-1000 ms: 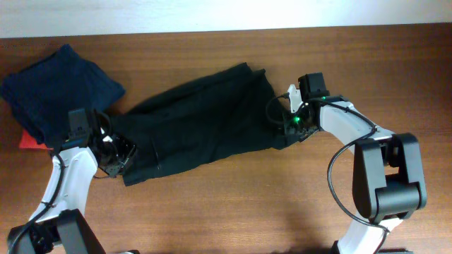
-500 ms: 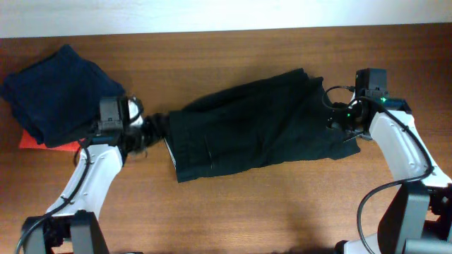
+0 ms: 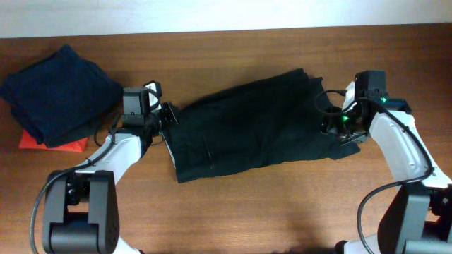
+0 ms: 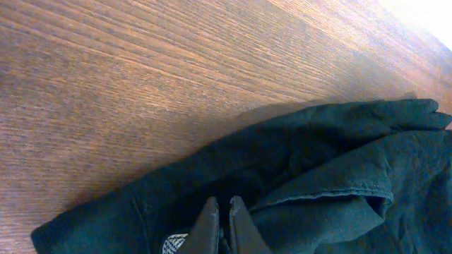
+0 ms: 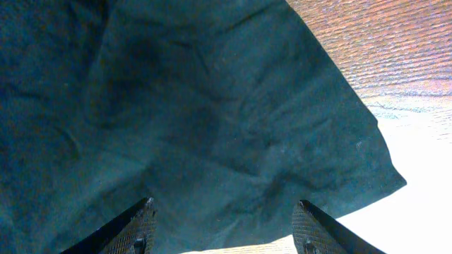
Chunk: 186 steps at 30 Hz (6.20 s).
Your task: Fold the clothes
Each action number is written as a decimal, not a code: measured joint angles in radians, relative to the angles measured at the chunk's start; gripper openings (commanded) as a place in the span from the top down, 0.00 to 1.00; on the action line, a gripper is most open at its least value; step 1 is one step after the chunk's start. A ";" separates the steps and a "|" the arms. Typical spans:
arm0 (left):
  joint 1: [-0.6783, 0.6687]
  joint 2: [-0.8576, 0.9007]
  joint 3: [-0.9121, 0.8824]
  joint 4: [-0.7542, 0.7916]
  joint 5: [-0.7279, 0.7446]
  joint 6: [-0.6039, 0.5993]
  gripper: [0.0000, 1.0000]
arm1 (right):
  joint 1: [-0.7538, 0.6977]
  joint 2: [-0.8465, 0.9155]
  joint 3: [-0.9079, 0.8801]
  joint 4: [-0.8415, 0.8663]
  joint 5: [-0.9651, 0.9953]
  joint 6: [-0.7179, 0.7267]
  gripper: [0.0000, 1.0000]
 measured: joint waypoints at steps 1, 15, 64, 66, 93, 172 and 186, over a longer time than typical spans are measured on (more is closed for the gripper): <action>0.000 0.000 0.000 -0.002 0.008 0.001 0.99 | 0.000 0.000 0.000 0.001 0.000 0.000 0.35; 0.125 -0.172 0.040 -0.772 -0.137 -0.082 0.99 | 0.000 0.226 0.000 0.120 0.008 -0.045 0.53; 0.183 -0.154 0.252 -1.176 -0.189 -0.011 0.24 | 0.094 0.219 0.099 0.101 0.049 -0.183 0.11; 0.145 -0.155 0.340 -1.167 -0.176 -0.011 0.28 | 0.094 0.219 0.099 0.089 0.049 -0.182 0.10; 0.056 -0.162 0.337 -0.926 -0.056 0.154 0.17 | 0.093 0.369 0.202 -0.014 -0.203 -0.232 0.26; -0.065 0.126 0.314 -0.791 0.010 0.200 0.01 | -0.106 0.415 0.920 -0.595 0.056 -0.079 0.57; -0.170 0.089 0.149 -0.872 0.003 0.222 1.00 | -0.156 0.356 0.706 -0.871 0.059 -0.026 0.55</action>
